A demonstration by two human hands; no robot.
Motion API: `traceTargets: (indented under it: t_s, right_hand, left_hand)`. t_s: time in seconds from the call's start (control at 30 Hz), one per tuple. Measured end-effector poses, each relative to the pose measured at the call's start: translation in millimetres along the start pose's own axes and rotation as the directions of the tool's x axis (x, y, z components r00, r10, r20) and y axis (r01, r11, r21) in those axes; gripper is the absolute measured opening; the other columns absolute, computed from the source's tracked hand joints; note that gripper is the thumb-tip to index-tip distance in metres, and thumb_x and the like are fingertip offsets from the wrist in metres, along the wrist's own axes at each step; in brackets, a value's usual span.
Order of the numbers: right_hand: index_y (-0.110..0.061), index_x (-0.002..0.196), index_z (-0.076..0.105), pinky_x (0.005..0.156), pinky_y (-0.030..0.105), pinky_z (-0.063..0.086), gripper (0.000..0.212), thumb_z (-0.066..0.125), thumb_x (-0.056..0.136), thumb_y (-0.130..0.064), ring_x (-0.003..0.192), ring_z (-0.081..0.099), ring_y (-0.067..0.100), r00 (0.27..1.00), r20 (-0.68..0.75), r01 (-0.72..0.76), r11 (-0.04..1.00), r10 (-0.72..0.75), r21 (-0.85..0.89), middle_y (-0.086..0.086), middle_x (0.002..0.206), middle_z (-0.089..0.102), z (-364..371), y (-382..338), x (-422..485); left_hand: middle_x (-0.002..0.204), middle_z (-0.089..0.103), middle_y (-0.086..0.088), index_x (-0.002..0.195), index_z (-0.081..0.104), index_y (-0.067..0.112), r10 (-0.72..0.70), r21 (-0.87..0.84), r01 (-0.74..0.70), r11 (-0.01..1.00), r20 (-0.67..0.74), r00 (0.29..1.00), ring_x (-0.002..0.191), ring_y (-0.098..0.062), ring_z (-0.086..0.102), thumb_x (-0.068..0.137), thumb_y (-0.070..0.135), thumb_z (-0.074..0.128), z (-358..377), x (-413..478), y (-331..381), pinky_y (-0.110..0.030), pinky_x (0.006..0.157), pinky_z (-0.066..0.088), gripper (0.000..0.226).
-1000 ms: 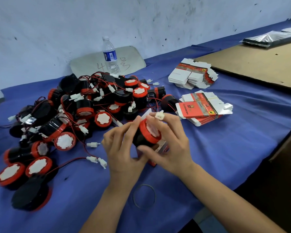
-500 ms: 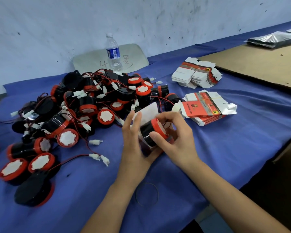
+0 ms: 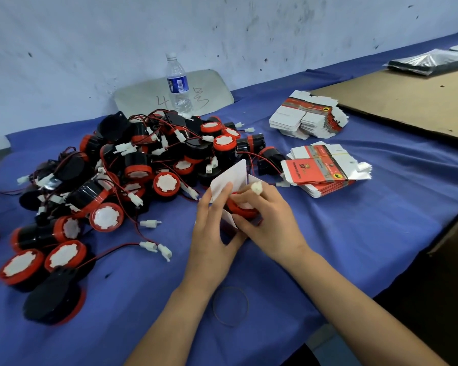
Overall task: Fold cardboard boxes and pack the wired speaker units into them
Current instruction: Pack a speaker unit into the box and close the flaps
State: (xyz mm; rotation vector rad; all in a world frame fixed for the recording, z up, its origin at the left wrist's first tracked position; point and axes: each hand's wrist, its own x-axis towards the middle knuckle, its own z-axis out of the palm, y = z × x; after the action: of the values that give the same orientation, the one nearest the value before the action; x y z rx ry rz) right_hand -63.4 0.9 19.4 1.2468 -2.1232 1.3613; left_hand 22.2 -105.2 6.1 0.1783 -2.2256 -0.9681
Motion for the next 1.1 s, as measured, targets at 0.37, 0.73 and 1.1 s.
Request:
traceTargets:
  t_s: [0.37, 0.73, 1.1]
  right_hand:
    - [-0.009, 0.112, 0.067, 0.068, 0.044, 0.054, 0.038, 0.042, 0.086, 0.004, 0.088, 0.064, 0.019, 1.000, -0.030, -0.002, 0.991, 0.006, 0.133, 0.005, 0.111, 0.061, -6, 2, -1]
    - [-0.048, 0.131, 0.034, 0.063, 0.034, 0.057, 0.052, 0.043, 0.098, -0.008, 0.078, 0.066, 0.015, 0.857, -0.480, 0.040, 0.905, 0.187, 0.424, -0.003, 0.117, 0.062, -13, 0, 5]
    - [-0.049, 0.095, 0.051, 0.069, 0.040, 0.056, 0.023, 0.053, 0.094, -0.026, 0.081, 0.068, 0.010, 0.922, -0.291, -0.160, 0.934, 0.257, 0.319, -0.012, 0.089, 0.070, -12, 2, 5]
  left_hand:
    - [0.143, 0.041, -0.006, 0.134, 0.038, 0.049, 0.002, 0.039, -0.002, 0.999, -0.001, 1.000, 0.128, -0.013, 0.046, 0.084, -0.002, 0.066, -1, -1, 5, -0.009, 0.101, 0.035, 0.077]
    - [0.152, 0.032, -0.015, 0.101, 0.071, 0.024, -0.070, 0.190, 0.060, 0.980, 0.045, 0.997, 0.126, -0.031, 0.050, 0.084, 0.004, 0.066, -2, 1, 10, -0.035, 0.092, 0.050, 0.026]
    - [0.151, 0.026, -0.011, 0.100, 0.068, 0.020, 0.035, 0.198, -0.041, 0.979, 0.033, 0.999, 0.124, -0.029, 0.047, 0.081, 0.000, 0.068, 0, 1, 10, -0.040, 0.097, 0.048, 0.027]
